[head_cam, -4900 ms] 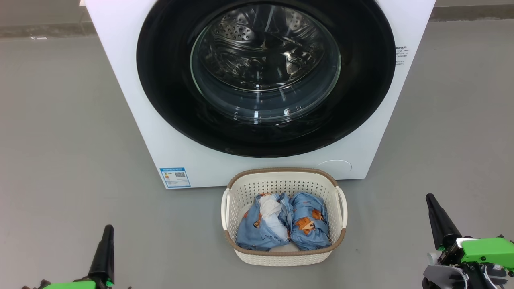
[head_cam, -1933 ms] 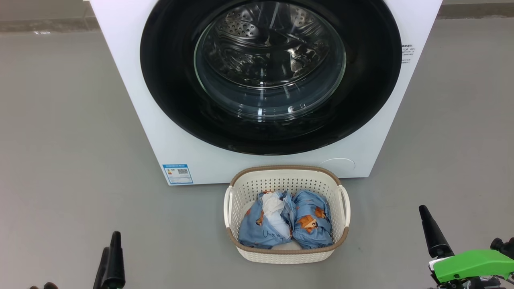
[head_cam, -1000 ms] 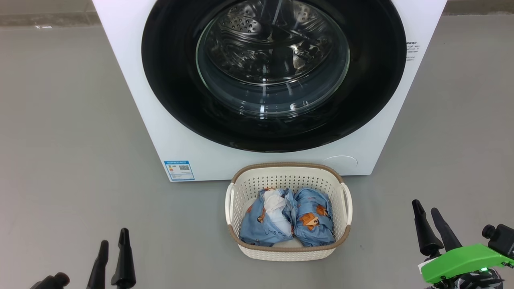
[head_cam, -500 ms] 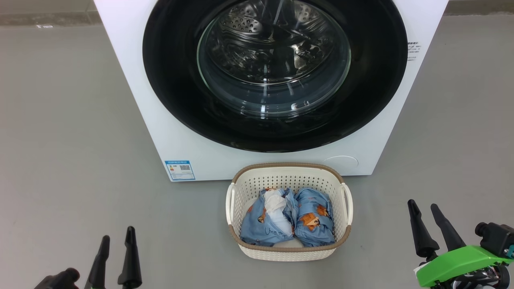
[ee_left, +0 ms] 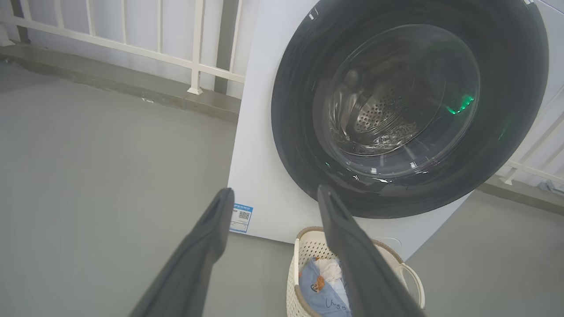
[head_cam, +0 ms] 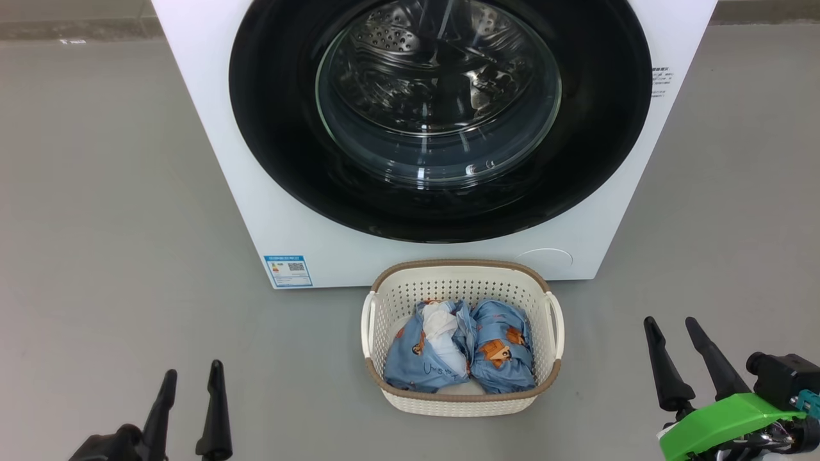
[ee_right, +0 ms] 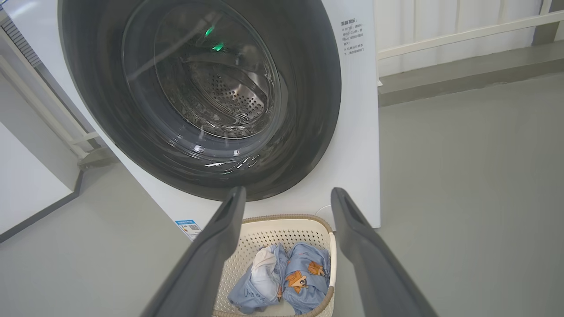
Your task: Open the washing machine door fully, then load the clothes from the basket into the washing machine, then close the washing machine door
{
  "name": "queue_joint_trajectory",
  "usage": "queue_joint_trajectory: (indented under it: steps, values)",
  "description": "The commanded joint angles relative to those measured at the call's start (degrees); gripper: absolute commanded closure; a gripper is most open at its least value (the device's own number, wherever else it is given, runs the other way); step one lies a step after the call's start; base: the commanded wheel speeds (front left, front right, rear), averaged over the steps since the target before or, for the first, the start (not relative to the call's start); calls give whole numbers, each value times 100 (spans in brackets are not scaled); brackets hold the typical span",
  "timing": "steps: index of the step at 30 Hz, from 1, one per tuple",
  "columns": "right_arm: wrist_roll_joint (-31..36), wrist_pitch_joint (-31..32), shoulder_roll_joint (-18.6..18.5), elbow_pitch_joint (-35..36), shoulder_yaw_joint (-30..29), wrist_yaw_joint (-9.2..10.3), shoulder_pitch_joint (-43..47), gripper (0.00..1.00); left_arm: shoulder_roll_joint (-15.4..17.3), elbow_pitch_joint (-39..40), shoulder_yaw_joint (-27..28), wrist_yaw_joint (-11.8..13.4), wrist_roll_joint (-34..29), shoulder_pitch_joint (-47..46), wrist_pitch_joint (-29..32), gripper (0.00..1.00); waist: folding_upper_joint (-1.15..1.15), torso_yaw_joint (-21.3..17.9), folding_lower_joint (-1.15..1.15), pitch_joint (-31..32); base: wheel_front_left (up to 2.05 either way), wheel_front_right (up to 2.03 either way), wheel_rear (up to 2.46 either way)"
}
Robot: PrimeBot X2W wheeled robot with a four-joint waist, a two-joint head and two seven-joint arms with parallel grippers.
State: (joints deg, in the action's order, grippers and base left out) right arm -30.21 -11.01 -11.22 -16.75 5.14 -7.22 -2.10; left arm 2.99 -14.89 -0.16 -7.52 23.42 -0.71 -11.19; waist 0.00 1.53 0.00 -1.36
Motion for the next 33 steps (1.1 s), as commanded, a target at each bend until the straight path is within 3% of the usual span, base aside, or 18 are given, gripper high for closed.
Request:
queue_joint_trajectory:
  steps: [1, 18, 33]
  values:
    - [208, -104, -141, 165, 108, -25, -231, 0, 115, 133, 126, 3, -209, -121, -89, 0, 0, 4, 0, -7, 0, 0, 0]
    - [1236, -393, -229, 177, 186, -26, -240, 0, 147, 104, 166, 3, -1333, -145, -375, 0, 0, -39, 0, -7, 0, 0, 0]
    - [1262, -398, -141, 187, 36, -26, -179, 0, 99, -76, 308, 3, -1255, -179, -381, 0, 0, -87, 0, -13, 0, 0, 0]
